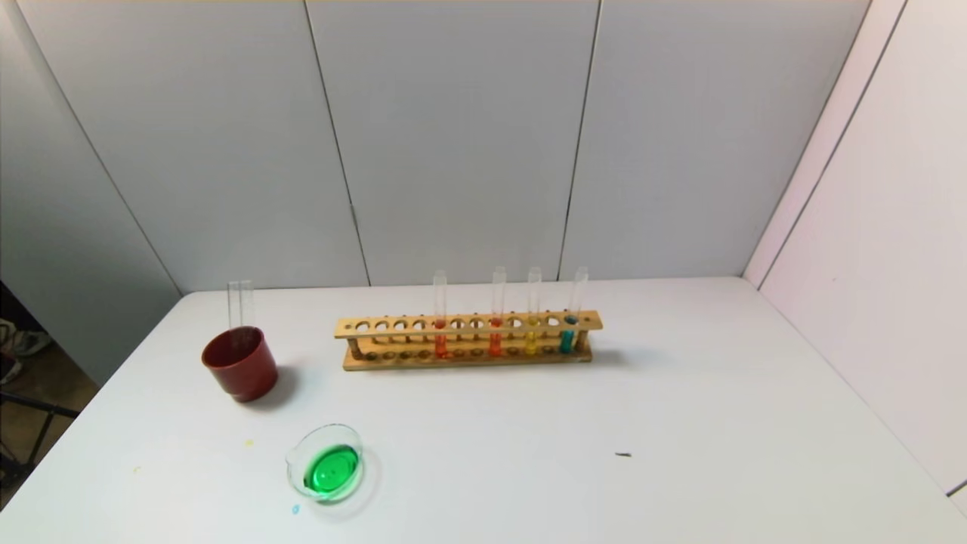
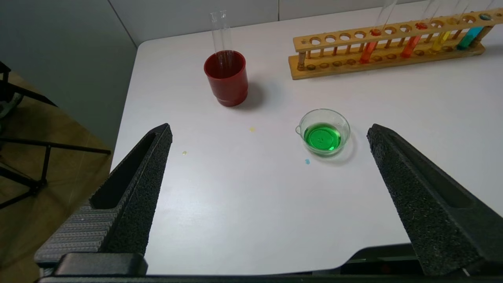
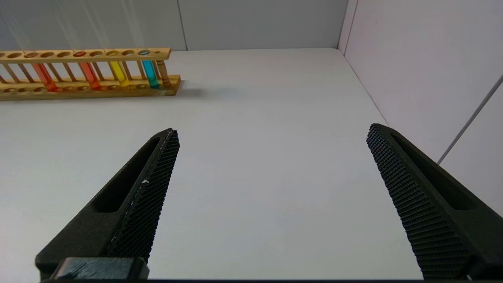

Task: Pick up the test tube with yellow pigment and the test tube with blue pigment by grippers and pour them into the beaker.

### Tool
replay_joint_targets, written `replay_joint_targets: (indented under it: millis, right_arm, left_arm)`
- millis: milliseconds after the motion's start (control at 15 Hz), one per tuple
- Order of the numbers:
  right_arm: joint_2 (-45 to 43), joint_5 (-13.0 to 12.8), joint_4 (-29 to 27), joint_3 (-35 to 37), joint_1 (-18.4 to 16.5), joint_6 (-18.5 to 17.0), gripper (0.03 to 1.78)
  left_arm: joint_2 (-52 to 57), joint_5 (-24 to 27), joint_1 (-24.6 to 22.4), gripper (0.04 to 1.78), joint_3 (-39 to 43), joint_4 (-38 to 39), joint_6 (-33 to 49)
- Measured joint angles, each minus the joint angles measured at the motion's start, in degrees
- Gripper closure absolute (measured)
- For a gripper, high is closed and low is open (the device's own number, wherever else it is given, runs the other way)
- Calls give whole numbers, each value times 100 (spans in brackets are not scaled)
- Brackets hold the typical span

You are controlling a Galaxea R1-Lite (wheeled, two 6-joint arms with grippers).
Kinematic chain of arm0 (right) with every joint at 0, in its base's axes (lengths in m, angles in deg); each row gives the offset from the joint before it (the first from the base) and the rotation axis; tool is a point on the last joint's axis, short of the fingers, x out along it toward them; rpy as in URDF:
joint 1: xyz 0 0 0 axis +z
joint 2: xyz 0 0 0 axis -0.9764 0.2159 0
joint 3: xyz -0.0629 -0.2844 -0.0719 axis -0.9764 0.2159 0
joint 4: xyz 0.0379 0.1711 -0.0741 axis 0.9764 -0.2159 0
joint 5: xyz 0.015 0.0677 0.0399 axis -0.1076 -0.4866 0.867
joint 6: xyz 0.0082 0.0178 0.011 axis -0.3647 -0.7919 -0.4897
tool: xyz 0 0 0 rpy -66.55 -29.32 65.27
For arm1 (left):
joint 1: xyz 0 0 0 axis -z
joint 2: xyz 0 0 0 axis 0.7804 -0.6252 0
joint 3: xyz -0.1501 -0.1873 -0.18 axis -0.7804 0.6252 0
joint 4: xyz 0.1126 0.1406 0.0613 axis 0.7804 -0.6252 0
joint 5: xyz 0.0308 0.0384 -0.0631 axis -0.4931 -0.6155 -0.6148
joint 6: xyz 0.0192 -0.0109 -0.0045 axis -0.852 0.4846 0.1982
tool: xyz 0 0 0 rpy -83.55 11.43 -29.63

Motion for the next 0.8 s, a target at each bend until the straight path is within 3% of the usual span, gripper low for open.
replay_joint_targets:
  millis: [200,533,800]
  right_arm:
    - [0,0,0,0,0,-2,7]
    - [0,0,-2,0,0,0,7]
    - [0,-2,0,0,0,-2,7]
  left_arm:
    - [614,-474,336,8,460,-18,111]
    - [1853,-766,753,8,1755,243,133]
    - [2409,-746,816,8,3522,1938,59]
